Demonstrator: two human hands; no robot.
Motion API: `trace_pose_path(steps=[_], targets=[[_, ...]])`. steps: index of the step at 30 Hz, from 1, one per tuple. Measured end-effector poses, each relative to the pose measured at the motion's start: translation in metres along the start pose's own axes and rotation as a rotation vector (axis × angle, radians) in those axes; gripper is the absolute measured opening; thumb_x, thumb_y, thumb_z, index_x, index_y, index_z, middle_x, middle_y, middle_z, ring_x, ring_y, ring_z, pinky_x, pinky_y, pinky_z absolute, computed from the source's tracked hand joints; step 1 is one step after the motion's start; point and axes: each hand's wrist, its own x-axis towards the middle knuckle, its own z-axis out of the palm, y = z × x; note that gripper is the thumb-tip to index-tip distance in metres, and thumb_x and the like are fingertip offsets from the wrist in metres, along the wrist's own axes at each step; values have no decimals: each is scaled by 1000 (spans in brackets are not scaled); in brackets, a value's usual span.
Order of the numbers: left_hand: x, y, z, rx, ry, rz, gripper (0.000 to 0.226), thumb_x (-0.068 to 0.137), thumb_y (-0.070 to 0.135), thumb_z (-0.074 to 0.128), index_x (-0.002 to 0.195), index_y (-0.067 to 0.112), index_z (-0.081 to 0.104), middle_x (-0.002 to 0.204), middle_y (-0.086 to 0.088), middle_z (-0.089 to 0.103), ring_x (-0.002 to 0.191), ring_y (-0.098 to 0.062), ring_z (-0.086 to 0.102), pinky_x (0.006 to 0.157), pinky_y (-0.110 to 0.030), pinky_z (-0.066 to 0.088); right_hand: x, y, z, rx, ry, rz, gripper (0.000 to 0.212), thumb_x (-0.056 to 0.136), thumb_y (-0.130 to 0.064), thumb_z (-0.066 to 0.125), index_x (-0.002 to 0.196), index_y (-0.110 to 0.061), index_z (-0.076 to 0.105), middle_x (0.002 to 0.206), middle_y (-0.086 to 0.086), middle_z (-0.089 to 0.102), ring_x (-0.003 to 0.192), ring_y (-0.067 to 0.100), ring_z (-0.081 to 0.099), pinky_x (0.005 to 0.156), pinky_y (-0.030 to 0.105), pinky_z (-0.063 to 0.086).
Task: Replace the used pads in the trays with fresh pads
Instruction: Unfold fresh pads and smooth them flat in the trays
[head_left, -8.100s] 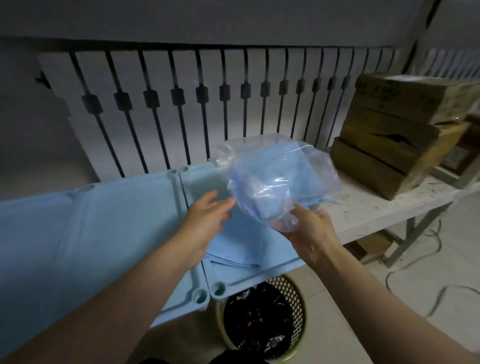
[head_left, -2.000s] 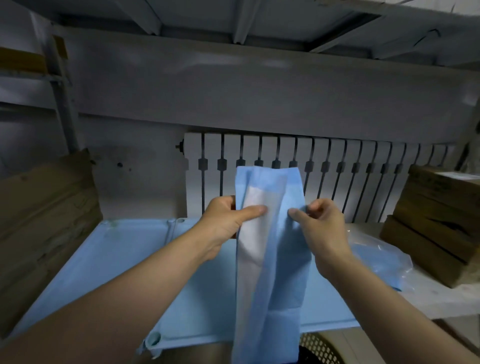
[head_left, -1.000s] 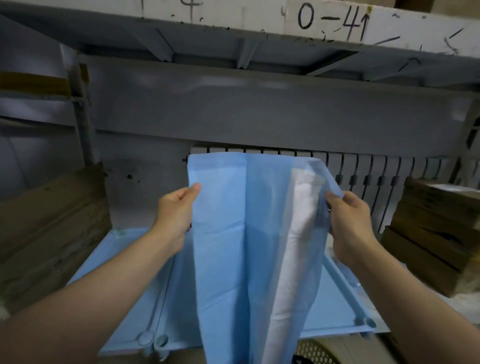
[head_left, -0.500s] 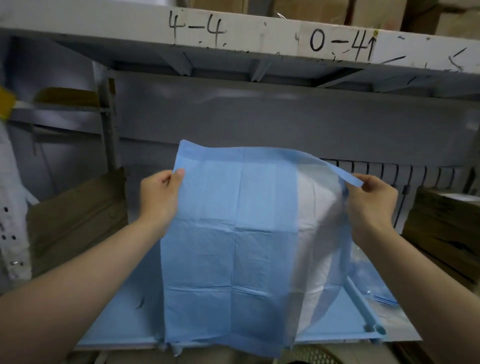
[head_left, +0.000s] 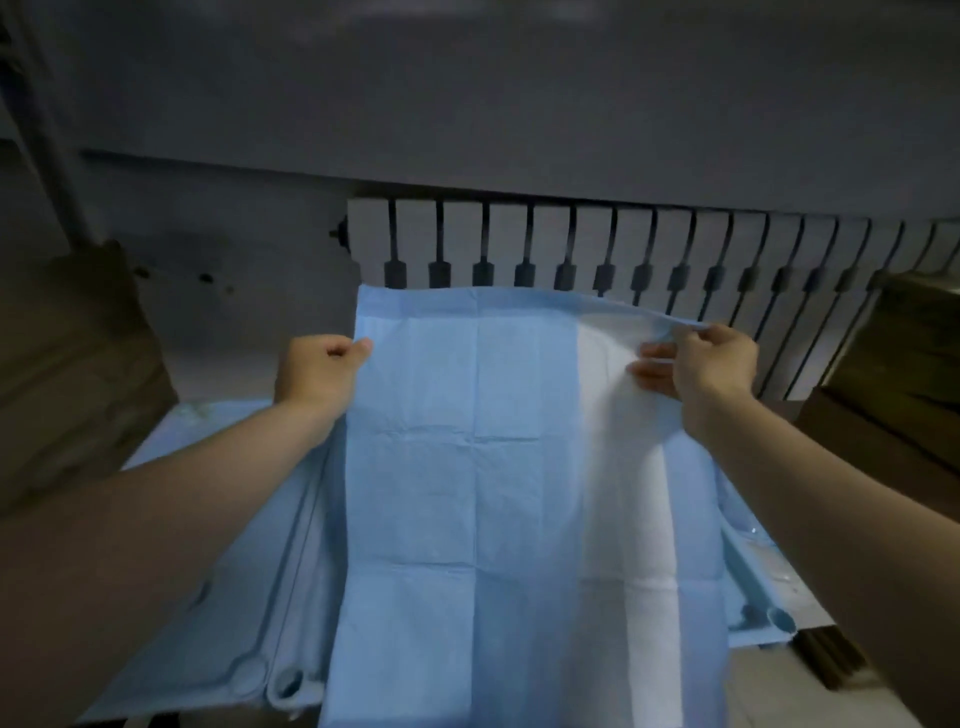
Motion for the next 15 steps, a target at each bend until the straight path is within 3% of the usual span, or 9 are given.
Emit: trace_pose_path(steps=[3, 6, 10, 12, 14, 15], targets=[[7, -31, 29, 81, -24, -77, 33, 87, 31, 68, 69, 3, 67, 66, -10, 58, 52, -15, 53, 59, -27, 41, 22, 43, 12, -34, -56, 43, 19, 101, -6, 42, 115, -1, 55, 98, 15, 70, 73, 29, 68, 73, 40, 61], [13, -48, 56, -10, -56, -203, 28, 93, 23, 62, 69, 8, 61, 67, -7, 58, 38, -8, 59, 42, -24, 49, 39, 76, 23, -84, -106, 51, 23, 98, -5, 46, 119, 0, 55, 106, 11, 68, 87, 24, 66, 87, 38, 53], [21, -67, 82, -69, -70, -260, 31, 97, 15, 56, 65, 14, 54, 72, -8, 60, 43, -8, 64, 52, -28, 58, 54, 106, 38, -219, -218, 70, 31, 97, -15, 51, 127, -6, 51, 111, 5, 60, 107, 25, 59, 94, 38, 47], [17, -78, 94, -50, -127, -290, 26, 95, 12, 57, 69, 11, 57, 77, -13, 62, 59, -16, 71, 60, -31, 58, 59, 123, 43, -261, -298, 166, 48, 96, -15, 55, 141, -9, 38, 130, 5, 51, 119, 25, 52, 104, 42, 42], [9, -88, 103, 49, -242, -285, 12, 90, 15, 64, 98, 6, 66, 100, -16, 67, 93, -32, 69, 79, -41, 55, 58, 137, 44, -301, -327, 244, 67, 92, -20, 62, 148, -14, 26, 139, 7, 46, 124, 29, 50, 106, 49, 41], [1, -89, 105, 113, -294, -275, 32, 88, 17, 68, 117, 6, 60, 115, -12, 64, 106, -31, 64, 87, -40, 52, 56, 145, 43, -337, -321, 268, 72, 91, -22, 64, 150, -14, 23, 136, 10, 48, 121, 33, 53, 103, 52, 44]])
